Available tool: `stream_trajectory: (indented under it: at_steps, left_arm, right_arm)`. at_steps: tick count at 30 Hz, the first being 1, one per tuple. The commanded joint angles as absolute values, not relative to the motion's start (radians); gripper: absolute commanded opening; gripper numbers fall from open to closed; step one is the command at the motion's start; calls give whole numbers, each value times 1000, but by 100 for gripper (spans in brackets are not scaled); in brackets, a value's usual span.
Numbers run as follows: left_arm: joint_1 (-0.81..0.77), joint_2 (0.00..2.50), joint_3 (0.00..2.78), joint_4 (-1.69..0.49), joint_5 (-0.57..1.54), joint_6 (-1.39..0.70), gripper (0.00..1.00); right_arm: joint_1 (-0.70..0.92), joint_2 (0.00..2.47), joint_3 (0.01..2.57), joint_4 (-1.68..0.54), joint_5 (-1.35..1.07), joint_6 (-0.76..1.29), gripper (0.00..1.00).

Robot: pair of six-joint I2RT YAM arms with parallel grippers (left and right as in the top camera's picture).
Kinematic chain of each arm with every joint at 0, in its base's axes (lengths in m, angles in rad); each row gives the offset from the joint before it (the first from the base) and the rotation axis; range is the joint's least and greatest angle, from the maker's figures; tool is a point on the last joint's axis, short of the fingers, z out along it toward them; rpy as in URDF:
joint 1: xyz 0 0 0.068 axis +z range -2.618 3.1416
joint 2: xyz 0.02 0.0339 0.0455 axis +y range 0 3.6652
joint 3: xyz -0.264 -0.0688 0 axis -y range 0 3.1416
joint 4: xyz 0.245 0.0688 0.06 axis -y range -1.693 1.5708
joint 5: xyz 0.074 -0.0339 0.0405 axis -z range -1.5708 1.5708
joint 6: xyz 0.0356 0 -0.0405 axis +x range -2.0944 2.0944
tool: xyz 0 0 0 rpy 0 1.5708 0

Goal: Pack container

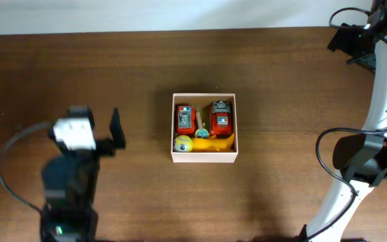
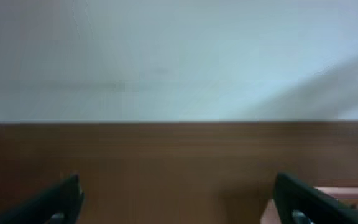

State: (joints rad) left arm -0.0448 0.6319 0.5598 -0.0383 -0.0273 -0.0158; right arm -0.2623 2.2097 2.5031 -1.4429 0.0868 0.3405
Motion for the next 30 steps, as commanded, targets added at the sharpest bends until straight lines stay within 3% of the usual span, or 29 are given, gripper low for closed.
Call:
stream_trajectory:
  at_steps: [1, 12, 23, 30]
  left_arm:
    - [-38, 467, 398, 1, 27, -31, 99]
    - [-23, 194, 126, 3, 28, -33, 99]
    - [10, 32, 73, -221, 31, -33, 99]
    - [10, 6, 68, -224, 28, -29, 99]
  right_arm:
    - [-262, 2212, 2502, -1444, 89, 348, 98]
    - [-262, 2212, 2502, -1444, 89, 349, 99]
    - [-262, 2212, 2502, -1444, 89, 348, 99]
    - [-262, 2212, 2502, -1444, 89, 349, 99]
